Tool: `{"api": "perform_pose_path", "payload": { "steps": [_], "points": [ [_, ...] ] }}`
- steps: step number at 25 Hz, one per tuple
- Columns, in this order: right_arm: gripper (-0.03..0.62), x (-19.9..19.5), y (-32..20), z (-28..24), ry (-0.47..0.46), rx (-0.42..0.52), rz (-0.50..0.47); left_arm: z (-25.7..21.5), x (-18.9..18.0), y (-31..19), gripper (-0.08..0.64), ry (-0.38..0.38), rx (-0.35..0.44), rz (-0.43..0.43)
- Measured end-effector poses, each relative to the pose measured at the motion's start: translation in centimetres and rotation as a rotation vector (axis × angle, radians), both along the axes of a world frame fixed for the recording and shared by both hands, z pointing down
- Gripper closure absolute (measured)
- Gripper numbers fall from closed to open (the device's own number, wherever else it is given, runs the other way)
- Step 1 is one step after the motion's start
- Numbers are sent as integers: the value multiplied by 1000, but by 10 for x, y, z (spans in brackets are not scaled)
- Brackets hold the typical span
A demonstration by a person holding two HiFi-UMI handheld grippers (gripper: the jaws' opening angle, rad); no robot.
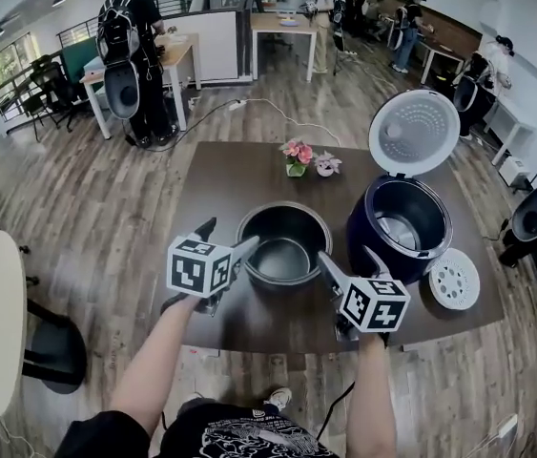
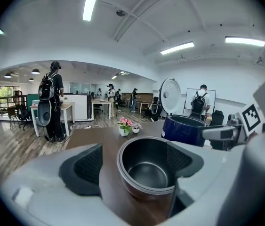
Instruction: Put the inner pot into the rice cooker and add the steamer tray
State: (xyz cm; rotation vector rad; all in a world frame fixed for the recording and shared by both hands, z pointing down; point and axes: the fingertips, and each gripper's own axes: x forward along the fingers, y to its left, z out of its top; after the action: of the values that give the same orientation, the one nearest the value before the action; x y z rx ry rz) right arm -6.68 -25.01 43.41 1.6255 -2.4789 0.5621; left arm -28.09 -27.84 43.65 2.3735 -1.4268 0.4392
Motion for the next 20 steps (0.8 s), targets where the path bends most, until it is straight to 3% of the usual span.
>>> {"api": "perform_pose_path", "payload": {
  "steps": [10, 20],
  "points": [
    [212, 0, -23, 15, 3, -34, -69, 9, -6, -8, 135, -1, -31, -73],
    [233, -2, -35, 40, 17, -104, -26, 37, -5, -36, 135, 3, -127, 9]
  ]
}}
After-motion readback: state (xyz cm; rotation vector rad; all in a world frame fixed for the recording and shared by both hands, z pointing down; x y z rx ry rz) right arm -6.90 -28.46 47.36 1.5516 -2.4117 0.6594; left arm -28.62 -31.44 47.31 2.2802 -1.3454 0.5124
